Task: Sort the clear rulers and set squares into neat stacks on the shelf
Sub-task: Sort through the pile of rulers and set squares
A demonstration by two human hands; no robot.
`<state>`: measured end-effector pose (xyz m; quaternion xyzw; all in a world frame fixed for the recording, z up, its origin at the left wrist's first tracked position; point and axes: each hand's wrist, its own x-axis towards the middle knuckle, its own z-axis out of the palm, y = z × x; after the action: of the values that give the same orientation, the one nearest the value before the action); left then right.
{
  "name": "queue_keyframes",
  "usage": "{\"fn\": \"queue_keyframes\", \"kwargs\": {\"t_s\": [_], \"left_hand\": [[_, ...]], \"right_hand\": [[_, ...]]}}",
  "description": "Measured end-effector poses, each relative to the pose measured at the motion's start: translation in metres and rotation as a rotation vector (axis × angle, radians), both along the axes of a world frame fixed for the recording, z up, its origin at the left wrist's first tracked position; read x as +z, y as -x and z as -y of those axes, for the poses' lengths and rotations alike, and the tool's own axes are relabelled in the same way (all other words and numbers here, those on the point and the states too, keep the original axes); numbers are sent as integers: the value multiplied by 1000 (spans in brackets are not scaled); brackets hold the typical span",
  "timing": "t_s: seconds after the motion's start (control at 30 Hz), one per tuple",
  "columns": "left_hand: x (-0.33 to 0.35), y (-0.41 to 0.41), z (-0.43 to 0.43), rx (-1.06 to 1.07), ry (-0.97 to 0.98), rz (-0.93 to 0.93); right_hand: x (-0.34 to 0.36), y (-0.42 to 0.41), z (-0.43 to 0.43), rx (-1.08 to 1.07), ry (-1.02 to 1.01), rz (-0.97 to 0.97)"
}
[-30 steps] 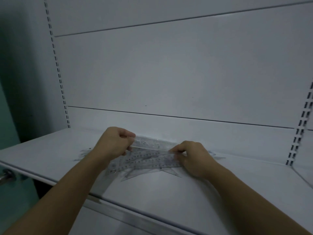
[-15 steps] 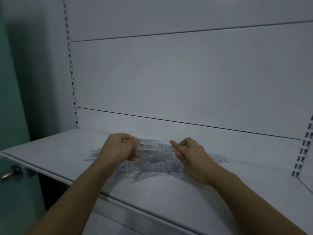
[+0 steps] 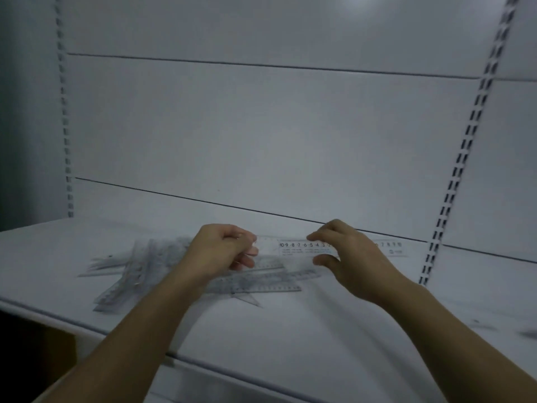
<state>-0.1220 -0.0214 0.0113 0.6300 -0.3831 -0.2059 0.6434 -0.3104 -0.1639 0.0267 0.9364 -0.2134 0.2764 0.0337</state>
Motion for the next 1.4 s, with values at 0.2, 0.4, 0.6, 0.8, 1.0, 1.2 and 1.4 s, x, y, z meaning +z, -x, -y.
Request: {"fn": "queue_keyframes", "kwargs": {"t_s": [0.2, 0.4, 0.6, 0.8, 1.0, 1.2, 1.4], "left_hand": [[19, 85, 60, -177, -52, 113], [26, 195, 134, -382, -146, 146], [25, 297, 207, -447, -212, 227], [19, 374, 265, -359, -118, 231], [12, 425, 298, -374, -61, 91], [-11, 455, 319, -380, -34, 2], [-30, 463, 332, -364, -105, 35]], "right_hand": [[12, 113, 38, -165, 8, 7], [12, 259, 92, -363, -30, -6], [5, 410, 151, -598, -106, -25], [-7, 514, 193, -719, -183, -10], [-20, 513, 236, -576, -261, -266], [-38, 500, 262, -481, -323, -344], [-12, 526, 248, -434, -345, 17]]}}
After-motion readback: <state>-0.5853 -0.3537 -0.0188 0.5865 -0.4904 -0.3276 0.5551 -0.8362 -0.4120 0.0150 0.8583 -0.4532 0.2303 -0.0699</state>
